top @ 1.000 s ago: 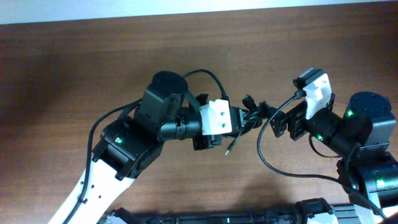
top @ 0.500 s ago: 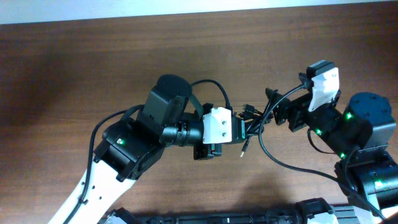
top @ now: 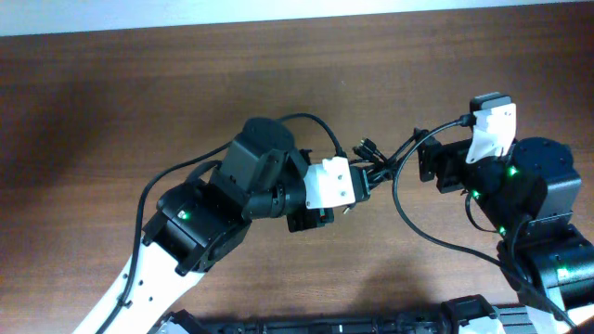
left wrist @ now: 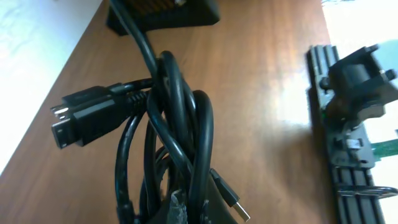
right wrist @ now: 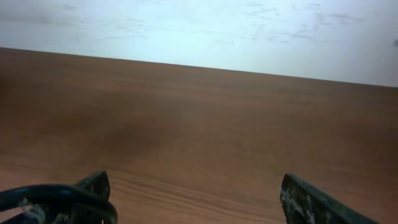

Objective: Untangle cables

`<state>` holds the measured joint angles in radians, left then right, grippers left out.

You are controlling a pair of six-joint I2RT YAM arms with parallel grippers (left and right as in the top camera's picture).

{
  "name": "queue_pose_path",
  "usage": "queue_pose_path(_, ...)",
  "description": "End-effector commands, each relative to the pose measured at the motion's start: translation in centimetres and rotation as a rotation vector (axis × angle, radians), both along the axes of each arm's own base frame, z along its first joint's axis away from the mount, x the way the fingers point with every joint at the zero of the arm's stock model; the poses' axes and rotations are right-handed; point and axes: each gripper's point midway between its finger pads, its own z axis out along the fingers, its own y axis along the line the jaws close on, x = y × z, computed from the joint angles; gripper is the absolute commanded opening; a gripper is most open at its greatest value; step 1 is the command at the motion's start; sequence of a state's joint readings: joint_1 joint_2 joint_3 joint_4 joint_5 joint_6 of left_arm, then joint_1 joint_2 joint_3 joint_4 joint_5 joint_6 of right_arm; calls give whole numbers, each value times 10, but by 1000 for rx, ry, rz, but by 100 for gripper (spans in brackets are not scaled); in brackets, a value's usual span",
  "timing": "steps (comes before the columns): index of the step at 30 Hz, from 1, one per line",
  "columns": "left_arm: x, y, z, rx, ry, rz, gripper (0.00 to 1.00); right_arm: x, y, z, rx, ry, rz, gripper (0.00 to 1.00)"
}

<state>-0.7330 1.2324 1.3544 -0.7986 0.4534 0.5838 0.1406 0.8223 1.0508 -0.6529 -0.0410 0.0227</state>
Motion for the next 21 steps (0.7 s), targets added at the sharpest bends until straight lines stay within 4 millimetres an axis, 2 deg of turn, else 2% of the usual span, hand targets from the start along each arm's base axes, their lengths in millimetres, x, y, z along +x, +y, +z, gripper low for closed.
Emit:
queue_pose_path(1,9,19,-11,85,-21,94,0,3,-52,13,-55,-48,-286,85)
queue_pose_path(3,17,24,-12,104,-29,151,0,2,-59,12,-55,-41,-330,86)
queue_pose_path(5,16,25,-12,108,-29,154,0,0,-67,10,-54,-36,-380,90)
queue_pose_path(10,16,28,-10,105,-38,160,0,-1,-69,10,-60,-36,-393,91)
queue_pose_path(16,47,56,-8,160,-87,416,0,-4,-74,7,-79,-19,-420,91)
queue_pose_path(21,57,65,-5,154,-91,520,0,-5,-74,5,-81,-10,-419,91)
